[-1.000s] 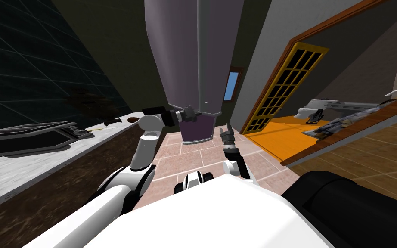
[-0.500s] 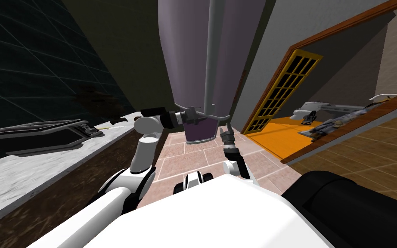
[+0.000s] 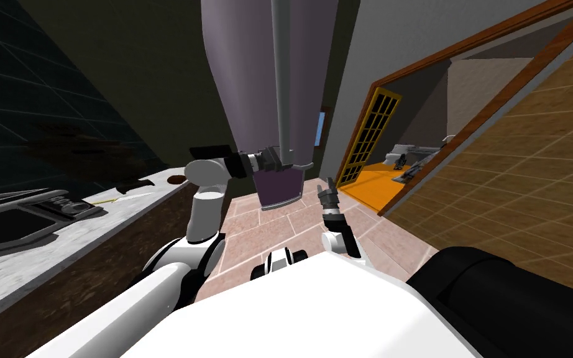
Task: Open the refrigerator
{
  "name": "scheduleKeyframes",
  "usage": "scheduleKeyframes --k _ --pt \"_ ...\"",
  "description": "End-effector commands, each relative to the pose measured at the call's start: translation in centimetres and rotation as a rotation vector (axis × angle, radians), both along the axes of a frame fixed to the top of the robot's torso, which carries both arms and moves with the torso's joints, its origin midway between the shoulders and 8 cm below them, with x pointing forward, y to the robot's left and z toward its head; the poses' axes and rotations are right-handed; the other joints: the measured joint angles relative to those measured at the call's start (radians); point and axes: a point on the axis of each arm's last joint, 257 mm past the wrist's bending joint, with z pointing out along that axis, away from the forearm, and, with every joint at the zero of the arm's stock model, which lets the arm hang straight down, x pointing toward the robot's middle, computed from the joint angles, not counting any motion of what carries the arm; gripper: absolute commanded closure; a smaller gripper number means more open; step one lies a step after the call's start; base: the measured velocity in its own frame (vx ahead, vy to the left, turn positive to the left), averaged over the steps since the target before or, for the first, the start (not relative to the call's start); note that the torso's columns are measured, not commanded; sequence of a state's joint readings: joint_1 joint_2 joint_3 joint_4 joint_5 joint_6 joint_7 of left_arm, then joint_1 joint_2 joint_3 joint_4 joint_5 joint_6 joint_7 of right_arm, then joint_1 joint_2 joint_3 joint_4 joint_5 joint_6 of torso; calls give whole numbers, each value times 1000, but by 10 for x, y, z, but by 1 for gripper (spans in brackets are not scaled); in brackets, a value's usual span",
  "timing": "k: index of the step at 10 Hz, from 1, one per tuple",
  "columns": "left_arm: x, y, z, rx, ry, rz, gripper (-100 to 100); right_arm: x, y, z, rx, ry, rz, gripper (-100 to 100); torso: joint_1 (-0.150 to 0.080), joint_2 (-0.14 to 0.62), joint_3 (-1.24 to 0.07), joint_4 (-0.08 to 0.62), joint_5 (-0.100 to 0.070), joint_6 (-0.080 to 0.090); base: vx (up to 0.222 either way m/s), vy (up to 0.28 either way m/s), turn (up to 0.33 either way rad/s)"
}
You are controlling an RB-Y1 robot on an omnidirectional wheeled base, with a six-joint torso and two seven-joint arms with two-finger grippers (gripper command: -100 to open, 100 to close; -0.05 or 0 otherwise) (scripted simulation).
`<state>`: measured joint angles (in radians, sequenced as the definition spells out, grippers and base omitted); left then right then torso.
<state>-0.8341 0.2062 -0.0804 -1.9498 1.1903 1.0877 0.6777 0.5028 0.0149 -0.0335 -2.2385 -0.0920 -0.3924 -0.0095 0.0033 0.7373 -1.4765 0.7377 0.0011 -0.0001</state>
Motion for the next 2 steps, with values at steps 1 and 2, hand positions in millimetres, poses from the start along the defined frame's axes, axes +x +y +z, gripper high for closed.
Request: scheduleKeyframes --k 1,2 --pt "20 14 15 -4 5 80 -100 0 0 0 0 0 0 0 0 0 0 0 0 0 -44 80 -301" --pt "27 20 21 -7 7 110 -100 0 0 0 0 0 0 0 -2 0 0 0 0 0 -49 73 -321"
